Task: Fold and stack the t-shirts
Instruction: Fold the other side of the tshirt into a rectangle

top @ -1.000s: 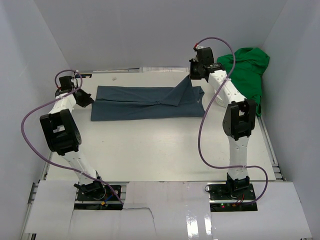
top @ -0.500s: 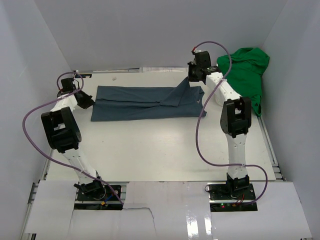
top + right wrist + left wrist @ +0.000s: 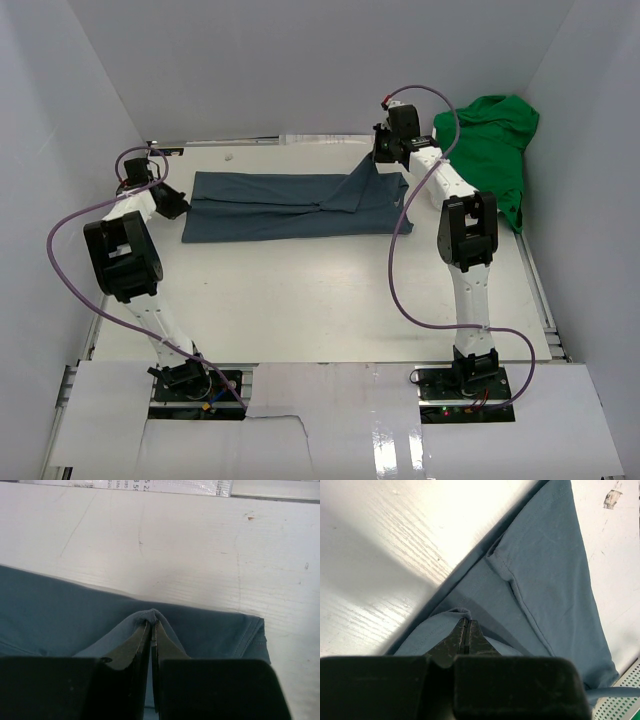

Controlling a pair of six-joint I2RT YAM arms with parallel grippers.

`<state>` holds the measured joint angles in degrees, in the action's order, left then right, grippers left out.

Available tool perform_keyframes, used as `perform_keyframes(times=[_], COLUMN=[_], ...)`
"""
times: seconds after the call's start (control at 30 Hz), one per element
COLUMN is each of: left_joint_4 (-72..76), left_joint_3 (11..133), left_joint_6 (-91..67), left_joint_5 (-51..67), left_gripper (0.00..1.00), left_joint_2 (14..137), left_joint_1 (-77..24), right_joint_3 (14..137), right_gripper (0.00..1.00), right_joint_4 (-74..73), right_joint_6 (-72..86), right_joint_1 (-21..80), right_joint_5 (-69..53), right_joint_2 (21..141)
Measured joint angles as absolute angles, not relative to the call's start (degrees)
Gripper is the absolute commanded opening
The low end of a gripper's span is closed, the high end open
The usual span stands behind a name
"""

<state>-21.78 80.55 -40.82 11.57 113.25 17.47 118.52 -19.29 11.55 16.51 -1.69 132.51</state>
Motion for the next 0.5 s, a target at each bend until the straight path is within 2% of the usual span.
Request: perform_keyframes(times=[0.33,0.37,0.4,0.43,0.47,0.5], left_joint_4=[-21.5,-21.4,-21.3,-20.9,-20.4,-19.6], left_joint_3=[81.6,81.6,81.7,81.7,81.7,81.5], left_joint_6=[-41.0,-41.0,-41.0,-40.8,-40.9,-41.1], left_joint_5=[11.4,11.4,11.4,11.5,11.6,11.5], left_gripper=[0.00,0.05,0.26,0.30,0.32,0.43], left_joint_2=[115.6,115.6,115.6,115.6,115.6,115.6], left_joint_1=[17.5,17.5,17.5,17.5,17.5,17.5], right_joint_3=[119.3,119.3,119.4,119.4,119.4,119.5], right_gripper=[0.08,0.13,0.21,0.29,0.42,0.45], right_joint_4=[-17.3,-17.2,-16.9,-16.8,-16.5,-16.3], right_joint_6=[11.6,11.6,11.7,12.0,12.1,12.3], right_joint_1=[16.5,16.5,16.5,16.4,16.4,16.3], right_joint_5=[-1.8,-1.8,-1.8,-1.8,-1.7,-1.7], right_joint_2=[132.6,132.6,132.6,132.6,132.6,132.6])
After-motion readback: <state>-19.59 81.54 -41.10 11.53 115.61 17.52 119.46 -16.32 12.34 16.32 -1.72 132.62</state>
